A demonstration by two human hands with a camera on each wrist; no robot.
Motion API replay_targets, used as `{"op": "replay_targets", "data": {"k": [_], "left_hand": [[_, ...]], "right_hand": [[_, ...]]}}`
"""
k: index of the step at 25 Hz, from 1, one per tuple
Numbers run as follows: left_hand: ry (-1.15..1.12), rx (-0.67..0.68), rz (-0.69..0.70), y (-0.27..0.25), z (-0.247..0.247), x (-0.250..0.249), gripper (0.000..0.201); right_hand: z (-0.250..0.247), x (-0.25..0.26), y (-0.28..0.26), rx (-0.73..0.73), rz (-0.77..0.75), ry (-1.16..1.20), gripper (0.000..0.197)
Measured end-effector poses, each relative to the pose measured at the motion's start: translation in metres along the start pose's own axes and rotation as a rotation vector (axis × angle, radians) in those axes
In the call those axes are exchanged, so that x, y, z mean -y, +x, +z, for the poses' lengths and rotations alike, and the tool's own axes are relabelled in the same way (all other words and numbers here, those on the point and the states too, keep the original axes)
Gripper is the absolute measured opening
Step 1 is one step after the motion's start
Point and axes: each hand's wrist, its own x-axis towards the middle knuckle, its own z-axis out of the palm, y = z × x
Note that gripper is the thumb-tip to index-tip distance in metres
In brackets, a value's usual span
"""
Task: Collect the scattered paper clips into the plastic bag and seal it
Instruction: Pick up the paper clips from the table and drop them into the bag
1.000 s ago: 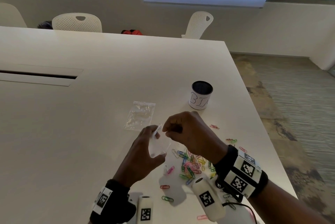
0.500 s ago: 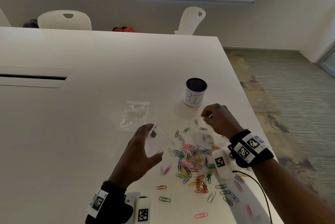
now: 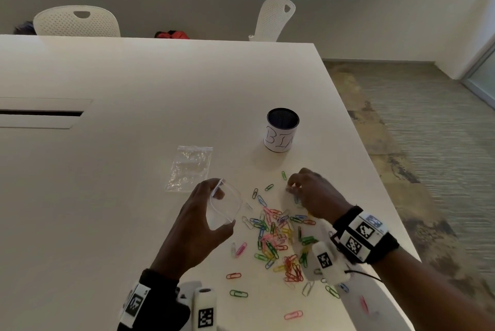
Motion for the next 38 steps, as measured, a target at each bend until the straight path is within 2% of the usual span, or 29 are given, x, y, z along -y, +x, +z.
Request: {"op": "replay_targets", "data": {"k": [1, 3, 5, 7, 13, 15, 19, 22, 24, 27, 31, 35, 38], "left_hand": [[-0.002, 0.001, -0.002, 0.0, 0.0, 0.0, 0.071], [-0.006, 0.003, -0.006, 0.0, 0.0, 0.0, 0.072], [-0.001, 0.004, -0.011, 0.001, 0.001, 0.0, 0.072], [0.002, 0.007, -0.018, 0.0, 0.001, 0.0, 0.072], [0.011, 0.0, -0.03, -0.002, 0.001, 0.001, 0.072], [0.011, -0.003, -0.03, -0.003, 0.001, 0.0, 0.072], [0.005, 0.004, -0.029, -0.004, 0.002, -0.002, 0.071], [-0.001, 0.008, -0.034, -0.003, 0.003, -0.002, 0.07], [-0.002, 0.01, -0.033, -0.004, 0.004, -0.003, 0.07], [0.005, 0.015, -0.019, -0.005, 0.004, -0.004, 0.068], [0.027, 0.011, -0.012, -0.003, 0.005, -0.003, 0.067], [0.036, 0.018, -0.01, -0.003, 0.005, -0.002, 0.069], [0.032, 0.015, -0.001, -0.003, 0.005, -0.004, 0.07]], "right_hand": [[0.001, 0.01, -0.01, 0.04, -0.051, -0.003, 0.024], [-0.002, 0.029, -0.029, 0.161, -0.151, -0.092, 0.042], [-0.003, 0.042, -0.042, 0.232, -0.153, -0.151, 0.073], [0.001, 0.048, -0.048, 0.252, -0.151, -0.193, 0.082], [0.009, 0.05, -0.047, 0.145, -0.192, -0.095, 0.028], [0.012, 0.047, -0.045, 0.107, -0.19, -0.088, 0.017], [0.013, 0.042, -0.039, 0.068, -0.167, -0.028, 0.014], [0.008, 0.034, -0.035, 0.062, -0.127, 0.104, 0.008], [0.001, 0.031, -0.035, 0.055, -0.087, 0.246, 0.006], [-0.014, 0.032, -0.043, 0.029, -0.007, 0.58, 0.008], [-0.039, 0.051, -0.055, 0.031, -0.025, 0.863, 0.01], [-0.057, 0.081, -0.064, 0.076, -0.124, 0.907, 0.013], [-0.054, 0.104, -0.059, 0.036, -0.224, 0.784, 0.012]]}}
